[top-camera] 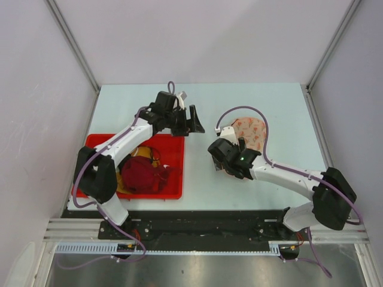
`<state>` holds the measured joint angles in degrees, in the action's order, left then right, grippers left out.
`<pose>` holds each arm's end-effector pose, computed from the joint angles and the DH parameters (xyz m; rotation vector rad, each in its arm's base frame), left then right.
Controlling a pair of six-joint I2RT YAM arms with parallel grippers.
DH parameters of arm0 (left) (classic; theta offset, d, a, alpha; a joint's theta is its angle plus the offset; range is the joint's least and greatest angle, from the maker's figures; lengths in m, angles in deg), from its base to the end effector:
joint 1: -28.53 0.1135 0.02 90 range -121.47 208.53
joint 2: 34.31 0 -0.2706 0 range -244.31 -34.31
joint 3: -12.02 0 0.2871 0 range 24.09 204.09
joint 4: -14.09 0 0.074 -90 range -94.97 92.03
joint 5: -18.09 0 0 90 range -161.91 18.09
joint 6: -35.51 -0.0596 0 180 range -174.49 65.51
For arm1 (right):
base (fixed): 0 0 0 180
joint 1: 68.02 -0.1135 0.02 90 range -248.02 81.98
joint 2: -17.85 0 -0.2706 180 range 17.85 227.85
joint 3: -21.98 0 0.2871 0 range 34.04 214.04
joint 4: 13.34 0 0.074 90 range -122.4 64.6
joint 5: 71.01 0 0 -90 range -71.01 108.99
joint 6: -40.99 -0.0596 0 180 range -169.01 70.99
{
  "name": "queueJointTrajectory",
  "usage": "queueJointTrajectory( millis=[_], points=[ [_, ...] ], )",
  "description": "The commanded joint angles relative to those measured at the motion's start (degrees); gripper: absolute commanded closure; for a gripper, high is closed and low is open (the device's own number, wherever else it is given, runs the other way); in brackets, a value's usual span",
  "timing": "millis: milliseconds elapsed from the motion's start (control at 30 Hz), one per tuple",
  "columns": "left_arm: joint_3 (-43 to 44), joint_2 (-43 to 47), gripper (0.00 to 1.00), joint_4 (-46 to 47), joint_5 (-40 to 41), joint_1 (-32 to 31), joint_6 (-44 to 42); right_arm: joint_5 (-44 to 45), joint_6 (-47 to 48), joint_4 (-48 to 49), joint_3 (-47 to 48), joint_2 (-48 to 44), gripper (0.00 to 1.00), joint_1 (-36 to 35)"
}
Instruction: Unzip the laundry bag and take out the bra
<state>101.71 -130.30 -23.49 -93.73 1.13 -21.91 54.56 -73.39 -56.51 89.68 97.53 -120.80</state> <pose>0.3687 -0.2161 0.2615 0.0907 2.4715 -0.9360 0.2226 0.2357 0.2196 -0.3387 2.2799 -0.1262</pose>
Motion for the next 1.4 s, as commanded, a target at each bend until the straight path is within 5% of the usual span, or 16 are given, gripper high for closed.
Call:
queueJointTrajectory(
  millis=[0, 133, 267, 433, 700, 867, 1367],
  points=[
    [-0.1, 1.9, 0.12, 0.6, -1.6, -0.1, -0.3, 6.0, 1.9, 3.3, 2.5, 3.8, 0.21, 0.3],
    [-0.4, 1.6, 0.12, 1.3, -2.7, -0.1, 0.0, 7.6, 2.2, 3.2, 2.5, 5.6, 0.46, 1.2],
    [-0.2, 1.1, 0.12, 1.9, -3.1, -0.4, 0.1, 10.2, -1.1, 1.4, 2.1, 2.3, 1.00, 2.9],
    [2.9, -0.8, 0.12, 0.3, -2.8, -2.6, -3.0, 6.6, -9.4, 3.3, -3.8, -10.1, 1.00, 7.9],
    [15.9, -11.4, 0.12, -7.7, 1.2, -13.8, -10.3, -10.0, -33.8, 2.2, -26.9, -39.5, 1.00, 30.2],
    [24.5, -19.6, 0.14, -11.4, 5.8, -18.0, -11.6, -14.3, -38.4, -1.8, -33.6, -51.5, 1.00, 35.5],
    [47.2, -38.2, 0.15, -15.2, 21.0, -20.2, -13.0, -18.9, -37.2, -2.0, -34.6, -52.9, 1.00, 39.1]
  ],
)
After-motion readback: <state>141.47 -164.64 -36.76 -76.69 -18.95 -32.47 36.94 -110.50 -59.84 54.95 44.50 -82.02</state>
